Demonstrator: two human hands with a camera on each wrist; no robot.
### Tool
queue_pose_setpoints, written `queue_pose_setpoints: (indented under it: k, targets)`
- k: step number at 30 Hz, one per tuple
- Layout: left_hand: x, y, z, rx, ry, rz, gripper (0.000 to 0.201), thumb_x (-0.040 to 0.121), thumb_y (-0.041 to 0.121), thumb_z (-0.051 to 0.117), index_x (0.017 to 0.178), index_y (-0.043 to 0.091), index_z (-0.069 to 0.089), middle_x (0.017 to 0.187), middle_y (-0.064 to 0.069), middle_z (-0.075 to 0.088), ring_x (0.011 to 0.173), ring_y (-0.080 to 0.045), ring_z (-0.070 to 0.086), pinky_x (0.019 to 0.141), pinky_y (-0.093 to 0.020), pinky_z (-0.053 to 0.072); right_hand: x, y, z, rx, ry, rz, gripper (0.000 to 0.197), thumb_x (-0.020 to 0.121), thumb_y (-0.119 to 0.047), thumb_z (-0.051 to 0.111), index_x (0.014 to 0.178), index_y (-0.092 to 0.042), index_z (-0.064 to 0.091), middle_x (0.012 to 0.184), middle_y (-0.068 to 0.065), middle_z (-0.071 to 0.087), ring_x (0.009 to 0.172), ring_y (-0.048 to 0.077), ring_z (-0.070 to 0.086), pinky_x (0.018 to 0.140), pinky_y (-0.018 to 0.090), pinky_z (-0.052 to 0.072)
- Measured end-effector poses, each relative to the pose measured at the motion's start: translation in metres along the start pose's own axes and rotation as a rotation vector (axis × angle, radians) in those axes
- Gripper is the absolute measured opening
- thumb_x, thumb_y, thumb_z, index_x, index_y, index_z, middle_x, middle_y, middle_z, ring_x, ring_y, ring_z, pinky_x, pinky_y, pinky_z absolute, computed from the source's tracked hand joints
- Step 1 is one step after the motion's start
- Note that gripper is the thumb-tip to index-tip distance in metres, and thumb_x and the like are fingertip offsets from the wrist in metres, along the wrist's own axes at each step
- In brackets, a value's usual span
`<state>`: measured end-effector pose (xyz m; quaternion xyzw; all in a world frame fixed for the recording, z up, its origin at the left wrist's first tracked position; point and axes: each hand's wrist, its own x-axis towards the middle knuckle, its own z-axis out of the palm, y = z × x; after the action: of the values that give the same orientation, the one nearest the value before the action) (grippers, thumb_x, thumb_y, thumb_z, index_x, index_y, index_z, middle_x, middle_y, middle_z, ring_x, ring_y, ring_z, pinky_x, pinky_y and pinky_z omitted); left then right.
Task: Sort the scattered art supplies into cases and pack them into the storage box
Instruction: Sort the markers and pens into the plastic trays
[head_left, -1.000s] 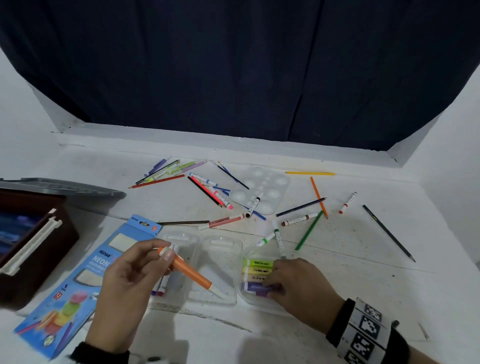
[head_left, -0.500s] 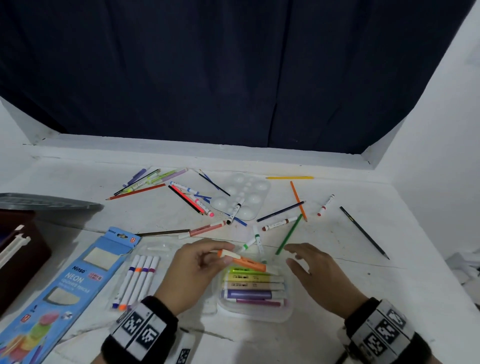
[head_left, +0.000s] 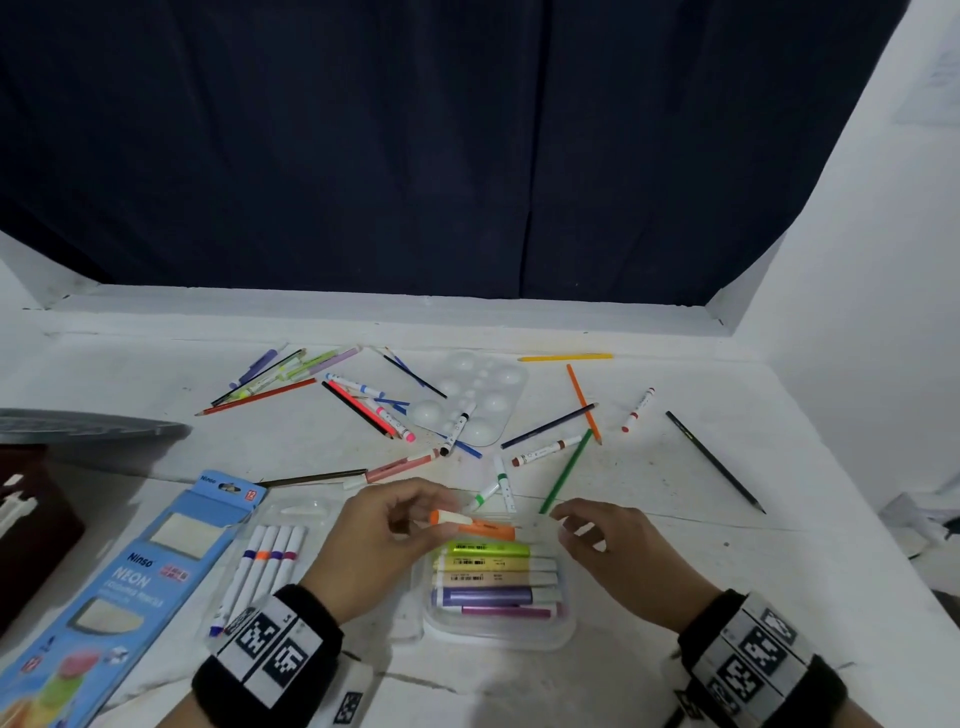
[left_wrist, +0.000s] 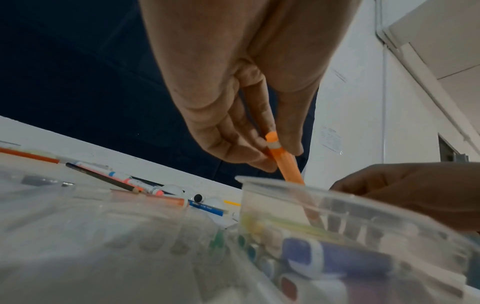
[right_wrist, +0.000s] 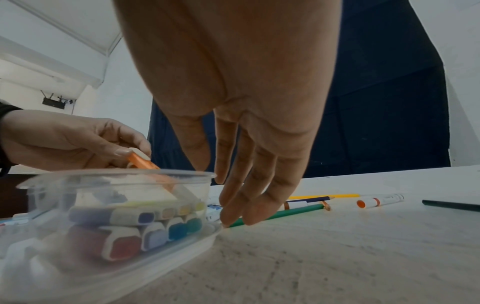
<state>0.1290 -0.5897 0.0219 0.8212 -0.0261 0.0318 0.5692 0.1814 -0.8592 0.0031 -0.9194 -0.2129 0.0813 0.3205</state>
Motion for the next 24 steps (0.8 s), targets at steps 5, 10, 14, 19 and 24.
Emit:
queue_pose_setpoints:
  k: [5,10,14,19,24]
  targets:
    - [0.008,0.012,-0.008,-0.486,0.164,-0.038,0.035,0.077,0.005,0.080,0.111,0.003,0.069,0.106,-0.018,0.073,0.103,-0.029,0.069,0.094,-0.036,0.056,0.001,-0.003,0.000,0.017,-0.021,0.015,0.018,0.100,-0.024,0.055,0.115,-0.023,0.064,0.098,-0.011,0.068,0.080,0.002,0.065,0.069,0.008,0.048]
    - [0.025,0.024,-0.008,-0.964,0.163,-0.147,0.032,0.088,0.004,0.058,0.119,-0.001,0.066,0.112,-0.018,0.071,0.101,-0.023,0.070,0.097,-0.039,0.054,-0.001,-0.004,0.002,0.033,-0.039,0.025,0.018,0.100,-0.022,0.053,0.116,-0.025,0.061,0.092,-0.014,0.063,0.075,0.001,0.063,0.067,0.011,0.050]
    - [0.026,0.027,0.012,-0.590,0.002,-0.137,0.027,0.101,0.008,0.049,0.120,0.011,0.068,0.104,-0.008,0.072,0.079,-0.018,0.062,0.068,-0.026,0.056,-0.002,-0.004,0.003,0.041,-0.063,0.037,0.019,0.101,-0.024,0.051,0.119,-0.027,0.057,0.091,-0.013,0.062,0.074,0.001,0.062,0.064,0.012,0.049]
    - [0.031,0.010,0.035,0.160,-0.274,0.067,0.030,0.102,0.028,0.053,0.130,0.033,0.064,0.097,0.009,0.058,0.080,-0.008,0.056,0.076,-0.018,0.046,-0.002,-0.006,0.004,0.038,-0.090,0.041,0.023,0.103,-0.024,0.047,0.125,-0.027,0.054,0.098,-0.013,0.062,0.076,-0.002,0.061,0.063,0.010,0.047]
    - [0.034,0.010,0.042,0.338,-0.326,0.110,0.037,0.101,0.025,0.056,0.137,0.031,0.059,0.108,0.005,0.055,0.100,-0.008,0.054,0.088,-0.019,0.045,-0.003,-0.008,0.002,0.060,-0.099,0.027,0.024,0.104,-0.020,0.044,0.126,-0.023,0.054,0.099,-0.008,0.064,0.072,-0.003,0.060,0.062,0.008,0.045]
